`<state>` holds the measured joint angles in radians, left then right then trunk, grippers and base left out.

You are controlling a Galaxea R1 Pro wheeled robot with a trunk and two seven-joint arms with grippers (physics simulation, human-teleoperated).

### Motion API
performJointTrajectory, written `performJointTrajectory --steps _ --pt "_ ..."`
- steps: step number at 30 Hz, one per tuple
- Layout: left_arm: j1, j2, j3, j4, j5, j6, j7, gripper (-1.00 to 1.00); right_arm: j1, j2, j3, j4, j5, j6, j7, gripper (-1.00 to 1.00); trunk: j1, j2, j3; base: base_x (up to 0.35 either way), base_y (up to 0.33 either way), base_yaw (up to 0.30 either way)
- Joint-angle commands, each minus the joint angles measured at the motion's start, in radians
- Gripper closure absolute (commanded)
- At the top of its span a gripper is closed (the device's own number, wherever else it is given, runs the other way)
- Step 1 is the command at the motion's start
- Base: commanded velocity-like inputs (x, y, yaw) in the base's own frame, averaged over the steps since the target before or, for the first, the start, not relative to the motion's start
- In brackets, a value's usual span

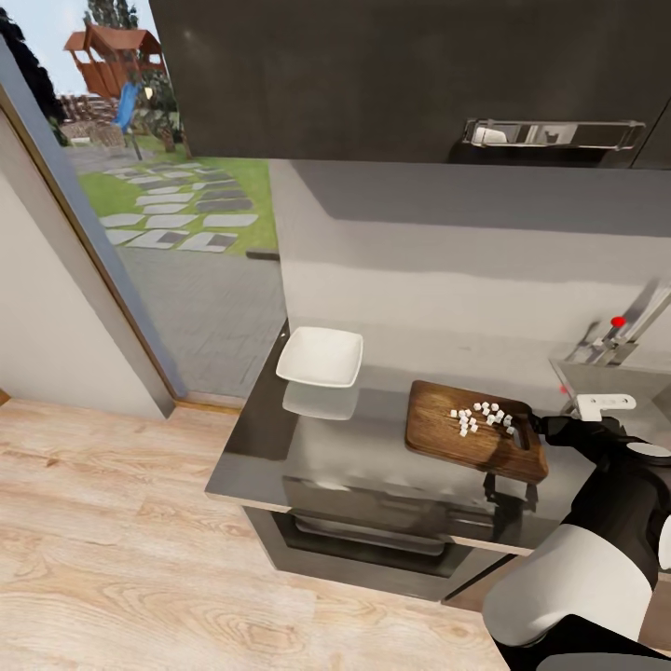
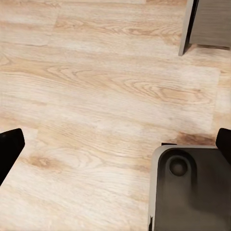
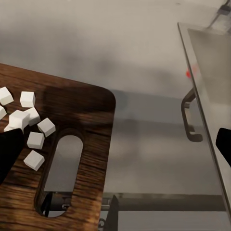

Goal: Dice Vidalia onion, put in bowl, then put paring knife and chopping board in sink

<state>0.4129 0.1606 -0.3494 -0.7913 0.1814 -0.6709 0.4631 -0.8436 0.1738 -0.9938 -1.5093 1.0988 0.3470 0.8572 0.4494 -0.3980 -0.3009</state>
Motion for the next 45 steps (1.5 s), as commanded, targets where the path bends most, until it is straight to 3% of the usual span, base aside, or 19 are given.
performJointTrajectory --steps 1,45 --pt "0.0 0.0 -0.007 -0.002 0.007 -0.002 0.006 -1.0 -0.002 0.001 -0.002 -0.002 0.005 0.002 0.006 -1.0 0.001 -0.002 -0.002 0.0 0.0 0.0" --pt "-0.003 -0.013 -0.007 0.023 0.006 -0.002 0.006 -1.0 -0.002 0.001 0.0 -0.002 0.005 0.003 0.006 -1.0 0.001 -0.002 -0.032 0.0 0.0 0.0"
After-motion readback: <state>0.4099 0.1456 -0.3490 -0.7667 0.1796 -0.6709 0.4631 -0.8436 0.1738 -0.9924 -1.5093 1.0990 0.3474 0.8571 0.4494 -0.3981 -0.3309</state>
